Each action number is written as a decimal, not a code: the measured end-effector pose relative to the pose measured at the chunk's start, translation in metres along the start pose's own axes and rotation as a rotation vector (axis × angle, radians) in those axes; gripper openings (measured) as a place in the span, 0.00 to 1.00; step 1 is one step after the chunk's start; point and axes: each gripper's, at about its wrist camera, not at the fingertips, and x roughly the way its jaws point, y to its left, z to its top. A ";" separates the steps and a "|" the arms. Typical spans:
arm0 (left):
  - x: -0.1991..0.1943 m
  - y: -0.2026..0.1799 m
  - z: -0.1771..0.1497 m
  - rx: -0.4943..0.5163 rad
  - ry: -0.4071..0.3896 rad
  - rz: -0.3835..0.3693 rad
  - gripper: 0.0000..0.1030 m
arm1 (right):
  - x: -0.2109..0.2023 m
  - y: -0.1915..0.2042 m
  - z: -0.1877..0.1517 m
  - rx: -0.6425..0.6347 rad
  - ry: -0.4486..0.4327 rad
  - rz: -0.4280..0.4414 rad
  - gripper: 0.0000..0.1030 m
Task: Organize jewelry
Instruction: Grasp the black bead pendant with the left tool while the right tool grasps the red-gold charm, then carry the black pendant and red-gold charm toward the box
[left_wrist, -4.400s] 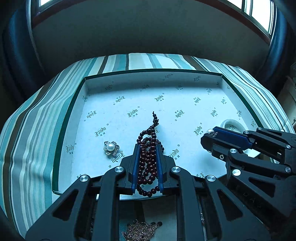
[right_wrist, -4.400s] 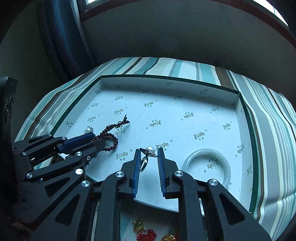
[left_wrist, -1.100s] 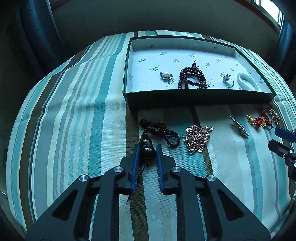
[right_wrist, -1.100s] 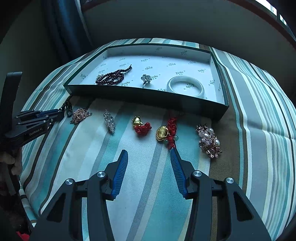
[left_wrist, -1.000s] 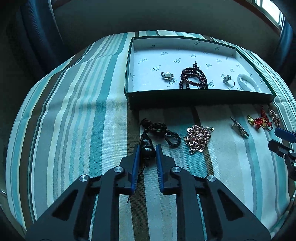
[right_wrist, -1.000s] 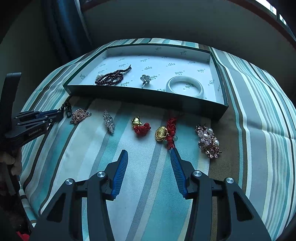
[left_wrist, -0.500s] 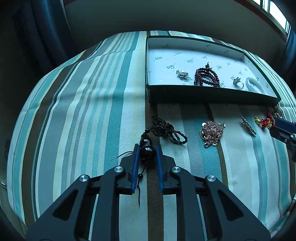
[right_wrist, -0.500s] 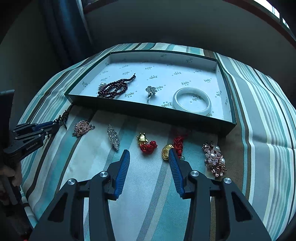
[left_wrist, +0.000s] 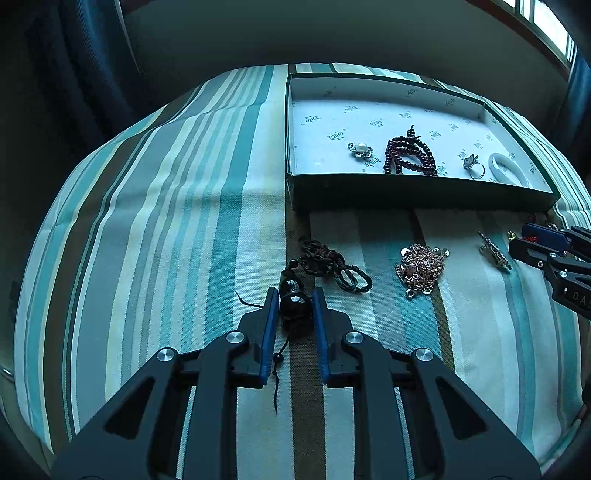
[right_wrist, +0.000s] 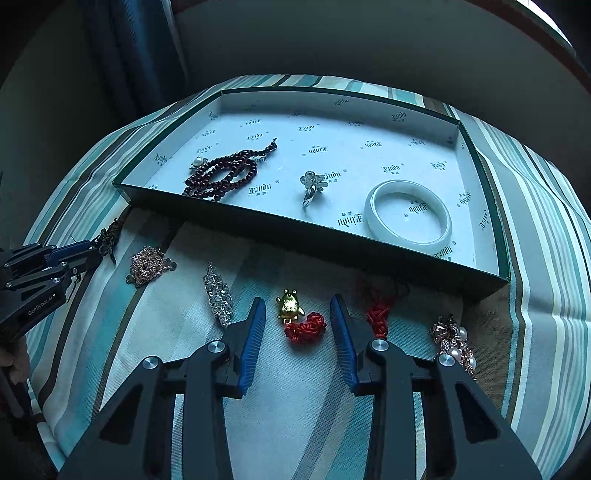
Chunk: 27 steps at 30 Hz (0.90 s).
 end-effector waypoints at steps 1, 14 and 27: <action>0.000 0.000 0.001 0.001 -0.001 0.000 0.18 | 0.000 -0.001 -0.001 -0.001 -0.001 -0.005 0.30; -0.004 -0.006 0.002 0.020 -0.018 -0.005 0.16 | -0.008 -0.003 -0.007 0.011 -0.010 0.011 0.16; -0.030 -0.012 0.007 0.027 -0.072 -0.017 0.16 | -0.025 -0.003 -0.008 0.015 -0.038 0.016 0.16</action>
